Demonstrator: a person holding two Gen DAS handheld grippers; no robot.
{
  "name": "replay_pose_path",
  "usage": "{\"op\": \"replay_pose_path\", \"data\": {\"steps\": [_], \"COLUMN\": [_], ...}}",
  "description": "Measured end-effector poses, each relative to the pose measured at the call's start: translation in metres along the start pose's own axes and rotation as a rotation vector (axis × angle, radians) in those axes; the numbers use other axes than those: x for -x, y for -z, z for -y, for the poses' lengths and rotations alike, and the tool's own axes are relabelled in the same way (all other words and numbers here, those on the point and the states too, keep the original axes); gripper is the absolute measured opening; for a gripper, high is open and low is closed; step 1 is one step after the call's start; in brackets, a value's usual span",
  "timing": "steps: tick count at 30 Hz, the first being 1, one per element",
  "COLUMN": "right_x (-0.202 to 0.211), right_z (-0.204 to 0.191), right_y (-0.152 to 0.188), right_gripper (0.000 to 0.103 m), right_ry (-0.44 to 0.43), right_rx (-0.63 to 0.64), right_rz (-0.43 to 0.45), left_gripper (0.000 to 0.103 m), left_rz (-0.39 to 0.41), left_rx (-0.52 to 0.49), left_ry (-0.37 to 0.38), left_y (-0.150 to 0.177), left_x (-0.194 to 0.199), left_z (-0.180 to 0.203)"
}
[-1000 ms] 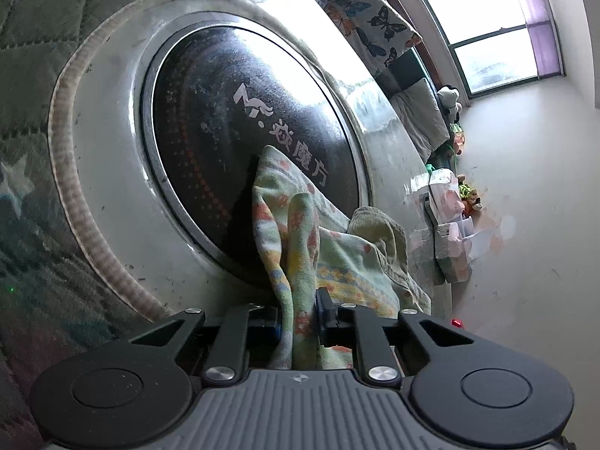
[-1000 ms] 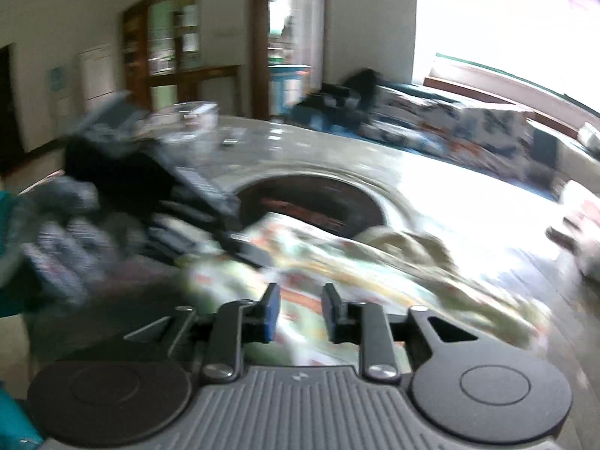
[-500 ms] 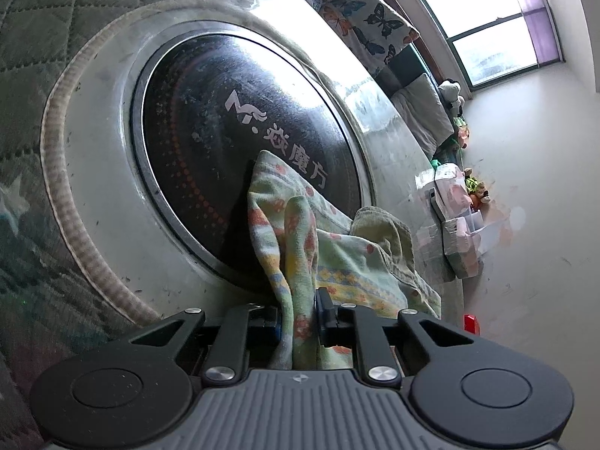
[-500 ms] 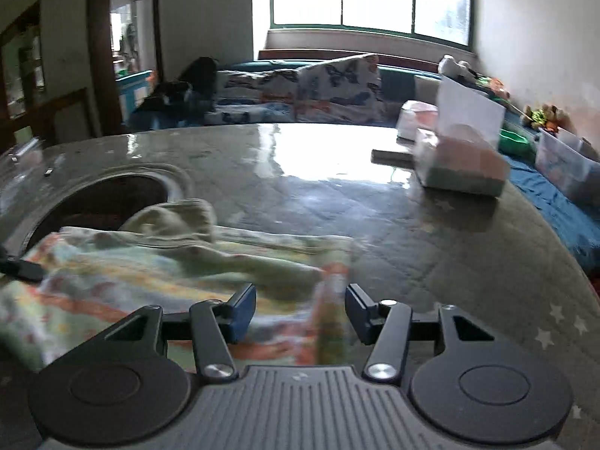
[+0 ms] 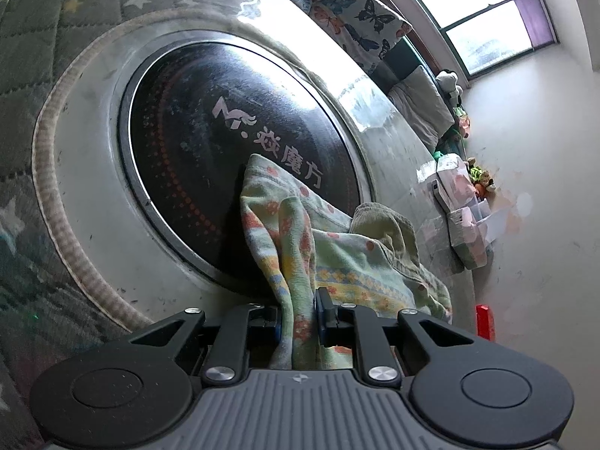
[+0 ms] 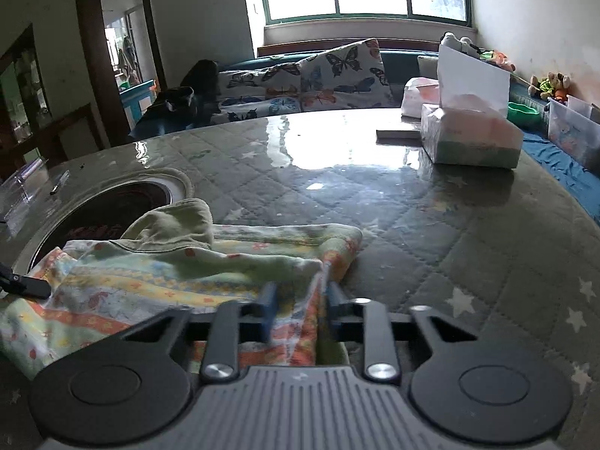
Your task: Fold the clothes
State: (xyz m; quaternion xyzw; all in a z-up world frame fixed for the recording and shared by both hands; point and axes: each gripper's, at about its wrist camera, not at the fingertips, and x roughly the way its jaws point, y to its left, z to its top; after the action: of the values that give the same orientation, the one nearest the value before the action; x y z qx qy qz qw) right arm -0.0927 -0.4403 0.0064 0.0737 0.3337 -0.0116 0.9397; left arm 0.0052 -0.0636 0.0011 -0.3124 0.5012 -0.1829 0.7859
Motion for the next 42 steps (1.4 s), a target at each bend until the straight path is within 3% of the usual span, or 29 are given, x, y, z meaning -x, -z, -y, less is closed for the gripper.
{"op": "replay_pose_path", "data": {"steps": [2,12,25,35,42], "right_x": [0.005,0.048,0.091,0.093,0.067], "right_z": [-0.001,-0.010,0.032,0.082,0.110], "right_y": [0.000,-0.018,-0.049,-0.043,-0.021], "right_gripper": [0.010,0.008,0.008,0.008,0.008], "right_ry": [-0.004,-0.006,0.165,0.249,0.295], "right_rx": [-0.008,0.014,0.003,-0.074,-0.126], "right_rz": [0.015,0.133,0.252,0.250,0.149], "left_gripper": [0.016,0.010,0.010,0.010,0.011], "left_rz": [0.007,0.034,-0.007,-0.056,-0.118], "left_rx": [-0.025,-0.199,-0.348,-0.416,-0.432], "left_ry": [-0.014,0.006,0.084,0.087,0.013], "left_y": [0.000,-0.008,-0.005,0.010,0.023], "left_x": [0.000,0.005,-0.040,-0.082,-0.110], "left_z": [0.004,0.052,0.145,0.182,0.172]}}
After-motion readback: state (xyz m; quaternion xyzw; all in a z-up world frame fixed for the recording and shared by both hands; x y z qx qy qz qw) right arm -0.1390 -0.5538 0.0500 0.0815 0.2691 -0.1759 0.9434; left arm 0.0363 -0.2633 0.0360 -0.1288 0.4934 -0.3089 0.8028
